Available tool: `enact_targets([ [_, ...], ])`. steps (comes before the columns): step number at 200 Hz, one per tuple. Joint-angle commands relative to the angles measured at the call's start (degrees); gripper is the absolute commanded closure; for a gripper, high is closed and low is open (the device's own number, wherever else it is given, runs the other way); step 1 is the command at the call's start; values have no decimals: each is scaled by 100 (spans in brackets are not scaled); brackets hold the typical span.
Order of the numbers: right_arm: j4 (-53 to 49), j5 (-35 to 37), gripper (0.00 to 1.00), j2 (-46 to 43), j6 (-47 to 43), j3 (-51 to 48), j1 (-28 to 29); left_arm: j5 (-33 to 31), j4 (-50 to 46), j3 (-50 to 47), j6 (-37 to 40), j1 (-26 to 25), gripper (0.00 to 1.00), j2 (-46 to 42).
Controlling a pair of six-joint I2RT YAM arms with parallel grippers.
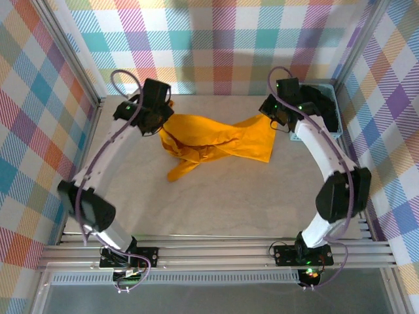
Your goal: Fold and stack the t-shirts
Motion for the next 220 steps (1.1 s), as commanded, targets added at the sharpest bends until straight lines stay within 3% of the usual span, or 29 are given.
enact_targets([
  [1,-182,388,100,-788,-247,-526,305,-880,96,-515,-157,11,100,-718],
  [32,8,710,100,-1904,-270,-980,558,-1594,407,-655,112,11,100,-1496],
  [57,123,1059,100,-1897,-406,-662,557,-1652,767,-232,385,205,100,-1287],
  [84,455,1219,100,-958,-572,178,381,-1124,865,900,429,674,100,-111],
  [108,510,1068,100,351,-477,1354,28,-601,807,2486,487,1167,100,1539],
  [133,-230,491,100,2283,-493,3462,-283,153,289,5237,664,1608,100,3665],
  [137,-344,362,95,2620,-535,3857,-323,351,179,5710,646,1680,100,4025],
  [147,-981,91,76,3444,-514,5104,-411,817,-113,6767,529,1824,76,4804],
  [156,-1481,-147,57,4060,-497,6020,-451,1093,-422,7338,384,1897,34,5199],
  [159,-1644,-186,53,4241,-503,6291,-460,1153,-489,7392,381,1908,27,5252],
  [172,-2132,-343,48,4716,-488,6988,-463,1243,-796,7086,622,1843,19,5085],
  [185,-2164,-506,48,4675,-462,6719,-445,1204,-1000,6055,979,1700,19,4540],
  [197,-1796,-602,48,4275,-456,5792,-420,1129,-969,4543,1139,1584,22,3850],
  [220,-266,-769,49,3011,-324,3144,-369,1281,-420,1240,1058,1363,33,2193],
])
